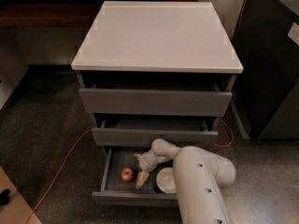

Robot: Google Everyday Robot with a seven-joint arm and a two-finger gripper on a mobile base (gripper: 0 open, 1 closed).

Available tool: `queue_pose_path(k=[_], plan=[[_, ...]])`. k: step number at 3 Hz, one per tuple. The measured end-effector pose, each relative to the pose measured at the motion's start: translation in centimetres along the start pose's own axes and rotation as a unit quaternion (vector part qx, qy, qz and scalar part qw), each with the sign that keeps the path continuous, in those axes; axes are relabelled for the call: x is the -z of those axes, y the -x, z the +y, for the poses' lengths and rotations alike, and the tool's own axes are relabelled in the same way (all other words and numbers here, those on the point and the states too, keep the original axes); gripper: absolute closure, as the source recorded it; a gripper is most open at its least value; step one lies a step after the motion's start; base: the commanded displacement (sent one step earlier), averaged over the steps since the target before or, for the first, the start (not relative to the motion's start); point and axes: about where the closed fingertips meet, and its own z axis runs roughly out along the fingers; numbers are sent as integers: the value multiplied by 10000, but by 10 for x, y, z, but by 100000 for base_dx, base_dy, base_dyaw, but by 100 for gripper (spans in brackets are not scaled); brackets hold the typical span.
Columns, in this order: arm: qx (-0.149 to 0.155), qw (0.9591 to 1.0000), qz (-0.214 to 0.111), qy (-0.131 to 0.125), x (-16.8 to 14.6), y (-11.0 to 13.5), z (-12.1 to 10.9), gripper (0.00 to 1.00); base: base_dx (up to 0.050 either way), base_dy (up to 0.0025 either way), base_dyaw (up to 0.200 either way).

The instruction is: Pick apple from bottom drawer and place on counter

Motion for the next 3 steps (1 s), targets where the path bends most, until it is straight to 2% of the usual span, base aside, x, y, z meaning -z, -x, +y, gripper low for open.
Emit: queue_pose_path(k=[1, 3], plan=[[-14, 9999, -35, 118, -18, 6, -1, 0, 0, 0, 0], [44, 9999, 102, 126, -49, 19, 5, 0, 0, 0, 0]])
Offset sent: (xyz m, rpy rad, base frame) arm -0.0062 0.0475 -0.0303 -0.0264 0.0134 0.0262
